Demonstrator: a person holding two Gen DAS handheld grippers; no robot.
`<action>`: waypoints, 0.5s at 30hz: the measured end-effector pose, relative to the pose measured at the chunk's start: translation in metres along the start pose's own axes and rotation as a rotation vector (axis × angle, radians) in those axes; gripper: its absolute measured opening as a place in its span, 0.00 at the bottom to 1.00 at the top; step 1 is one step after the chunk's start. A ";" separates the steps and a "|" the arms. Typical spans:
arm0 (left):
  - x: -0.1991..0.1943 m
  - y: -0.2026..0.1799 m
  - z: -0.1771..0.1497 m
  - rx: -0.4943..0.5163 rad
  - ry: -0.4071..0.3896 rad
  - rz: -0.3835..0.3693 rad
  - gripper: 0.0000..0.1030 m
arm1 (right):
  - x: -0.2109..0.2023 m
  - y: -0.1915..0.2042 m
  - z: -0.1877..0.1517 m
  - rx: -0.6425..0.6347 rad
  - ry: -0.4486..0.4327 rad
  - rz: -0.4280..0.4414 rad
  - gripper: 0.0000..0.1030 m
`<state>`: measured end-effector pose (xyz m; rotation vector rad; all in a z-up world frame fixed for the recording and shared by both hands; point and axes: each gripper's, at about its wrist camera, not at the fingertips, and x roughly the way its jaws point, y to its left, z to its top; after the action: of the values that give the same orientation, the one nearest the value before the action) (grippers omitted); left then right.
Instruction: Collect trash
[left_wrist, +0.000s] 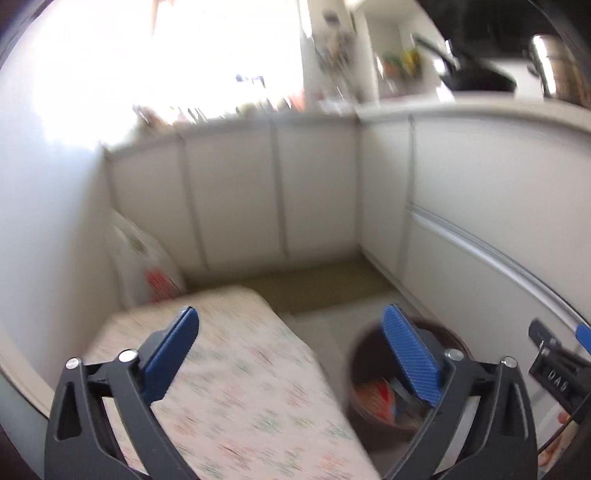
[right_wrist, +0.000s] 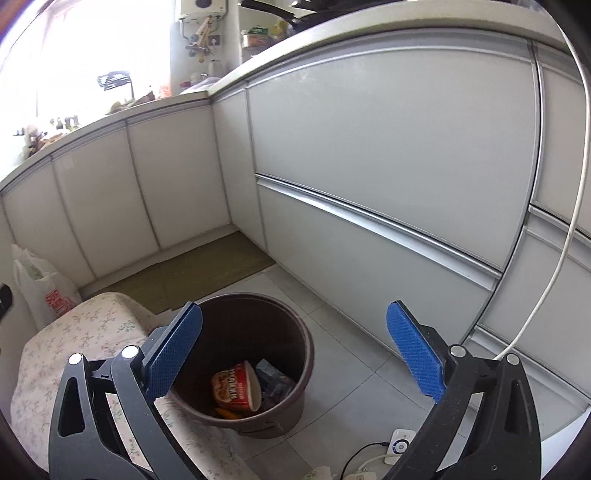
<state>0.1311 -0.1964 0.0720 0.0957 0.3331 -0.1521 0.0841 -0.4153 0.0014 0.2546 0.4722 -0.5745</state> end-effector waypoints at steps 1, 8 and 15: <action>-0.017 0.014 -0.001 -0.024 -0.044 0.030 0.95 | -0.011 0.009 -0.002 -0.017 -0.012 0.019 0.93; -0.049 0.084 -0.041 -0.088 0.191 0.050 0.95 | -0.090 0.064 -0.041 -0.091 -0.144 0.193 0.93; -0.061 0.126 -0.090 -0.127 0.177 0.139 0.95 | -0.092 0.115 -0.079 -0.214 -0.075 0.326 0.93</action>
<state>0.0664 -0.0540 0.0162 0.0065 0.5097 0.0162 0.0538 -0.2515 -0.0095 0.1015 0.4058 -0.2122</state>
